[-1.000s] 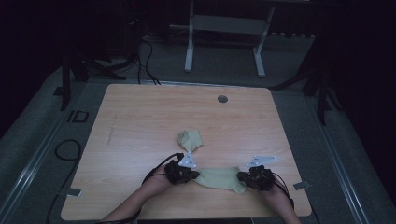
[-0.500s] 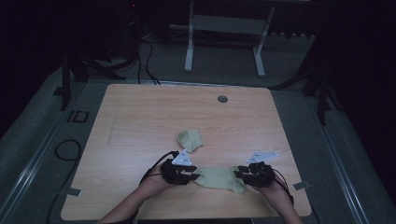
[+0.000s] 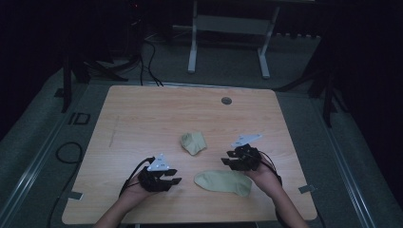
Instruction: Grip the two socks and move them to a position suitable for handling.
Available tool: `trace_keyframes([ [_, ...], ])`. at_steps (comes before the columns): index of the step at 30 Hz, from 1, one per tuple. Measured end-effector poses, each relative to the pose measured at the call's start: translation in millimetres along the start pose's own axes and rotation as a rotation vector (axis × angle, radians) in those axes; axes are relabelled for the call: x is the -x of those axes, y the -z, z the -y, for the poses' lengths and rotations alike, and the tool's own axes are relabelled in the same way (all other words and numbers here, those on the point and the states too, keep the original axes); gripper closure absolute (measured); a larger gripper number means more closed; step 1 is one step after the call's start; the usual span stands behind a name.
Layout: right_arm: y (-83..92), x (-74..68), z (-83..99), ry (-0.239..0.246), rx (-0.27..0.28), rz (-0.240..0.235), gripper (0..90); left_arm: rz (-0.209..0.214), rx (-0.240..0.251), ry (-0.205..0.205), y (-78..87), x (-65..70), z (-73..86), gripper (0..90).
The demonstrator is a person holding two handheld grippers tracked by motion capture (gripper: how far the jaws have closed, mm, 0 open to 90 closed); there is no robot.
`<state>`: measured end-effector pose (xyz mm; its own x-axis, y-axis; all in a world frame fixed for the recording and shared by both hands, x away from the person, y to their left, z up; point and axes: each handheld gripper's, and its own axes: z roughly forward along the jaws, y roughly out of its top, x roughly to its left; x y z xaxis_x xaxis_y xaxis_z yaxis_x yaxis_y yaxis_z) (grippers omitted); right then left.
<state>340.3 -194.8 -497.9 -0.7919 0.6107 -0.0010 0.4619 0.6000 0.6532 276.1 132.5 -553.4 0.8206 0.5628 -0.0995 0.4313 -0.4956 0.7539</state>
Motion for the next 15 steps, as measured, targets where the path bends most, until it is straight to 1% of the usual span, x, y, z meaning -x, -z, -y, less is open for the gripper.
trace_keyframes([
  [1,-4.8,0.2,-6.3,0.008,-0.005,-0.004,59.9,-0.014,0.0,0.02,4.7,-2.5,7.9,59.7],
  [2,-15.7,0.7,-21.0,0.005,-0.015,-0.018,59.7,-0.015,0.001,0.026,6.8,-3.1,10.7,59.8],
  [5,-31.3,-1.2,-39.4,0.025,-0.021,-0.022,59.4,-0.023,-0.001,0.034,11.8,-3.7,17.7,59.6],
  [7,-41.5,-1.9,-48.9,0.038,-0.023,-0.02,58.8,-0.026,0.004,0.046,13.8,-3.9,20.6,59.5],
  [11,-64.4,-0.8,-69.6,0.025,-0.041,-0.028,58.0,-0.029,0.013,0.056,16.7,-3.2,25.3,59.6],
  [12,-69.8,-0.6,-74.0,0.023,-0.045,-0.031,56.9,-0.032,0.011,0.051,17.0,-3.1,26.1,59.6],
  [14,-81.3,-0.6,-82.3,0.02,-0.056,-0.03,54.7,-0.033,0.016,0.058,17.3,-3.3,27.3,59.5],
  [15,-86.9,-0.6,-86.1,0.011,-0.06,-0.035,54.4,-0.036,0.017,0.062,17.3,-3.4,27.4,58.6],
])
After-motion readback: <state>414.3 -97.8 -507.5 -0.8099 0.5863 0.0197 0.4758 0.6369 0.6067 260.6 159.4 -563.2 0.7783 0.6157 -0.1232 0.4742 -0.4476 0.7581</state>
